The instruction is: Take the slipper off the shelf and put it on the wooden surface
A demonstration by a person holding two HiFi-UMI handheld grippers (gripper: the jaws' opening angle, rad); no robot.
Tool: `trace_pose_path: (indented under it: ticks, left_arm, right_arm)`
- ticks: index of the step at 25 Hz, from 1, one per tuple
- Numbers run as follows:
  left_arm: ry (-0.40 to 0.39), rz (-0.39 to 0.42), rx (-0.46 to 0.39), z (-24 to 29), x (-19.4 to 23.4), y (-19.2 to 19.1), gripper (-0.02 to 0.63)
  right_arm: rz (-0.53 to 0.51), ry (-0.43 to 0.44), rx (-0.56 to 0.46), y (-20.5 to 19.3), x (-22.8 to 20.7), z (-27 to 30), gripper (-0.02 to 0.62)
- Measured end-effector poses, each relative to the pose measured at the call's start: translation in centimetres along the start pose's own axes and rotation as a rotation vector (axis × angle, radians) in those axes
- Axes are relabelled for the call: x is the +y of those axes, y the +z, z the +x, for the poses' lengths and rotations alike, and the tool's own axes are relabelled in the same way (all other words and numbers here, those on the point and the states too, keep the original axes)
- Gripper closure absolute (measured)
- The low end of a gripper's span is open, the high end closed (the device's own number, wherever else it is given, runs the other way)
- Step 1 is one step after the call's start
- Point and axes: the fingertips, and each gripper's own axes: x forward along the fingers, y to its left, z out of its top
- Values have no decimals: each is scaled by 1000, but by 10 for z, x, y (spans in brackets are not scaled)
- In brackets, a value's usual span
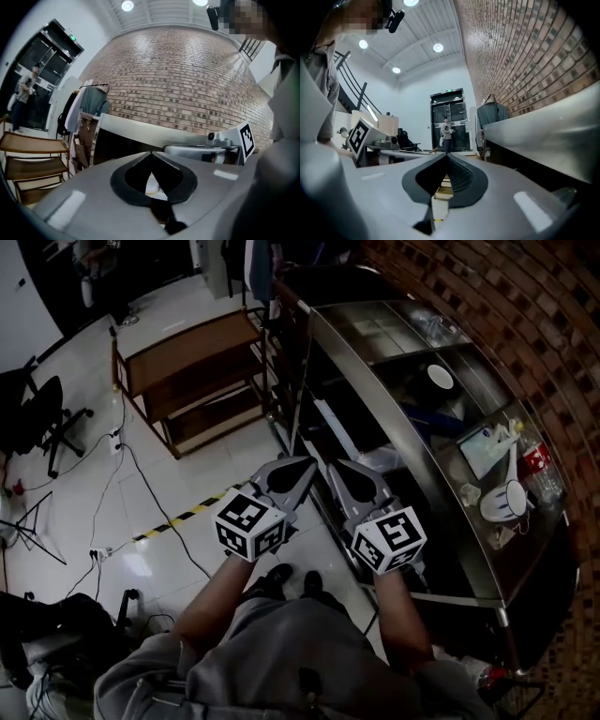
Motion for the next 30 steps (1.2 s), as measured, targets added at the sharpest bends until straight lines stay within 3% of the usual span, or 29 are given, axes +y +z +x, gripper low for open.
trace_pose_path:
  ticks: [7, 11, 17, 24, 30]
  left_arm:
    - [-313, -4, 101, 53, -35, -24, 614]
    - [-512, 12, 188, 79, -86, -53, 614]
    - [-701, 32, 279, 104, -166, -94, 614]
    - [-769, 82, 345, 116, -213, -125, 614]
    - [-754, 114, 376, 124, -218, -142, 614]
  right_arm:
    - [24, -335, 22, -18, -41, -41, 597]
    - [62, -561, 41, -35, -58, -99, 597]
    - [130, -839, 73, -60, -69, -196, 597]
    - [218, -1024, 83, -95, -86, -271, 597]
    - [269, -1086, 113, -128, -121, -290, 581]
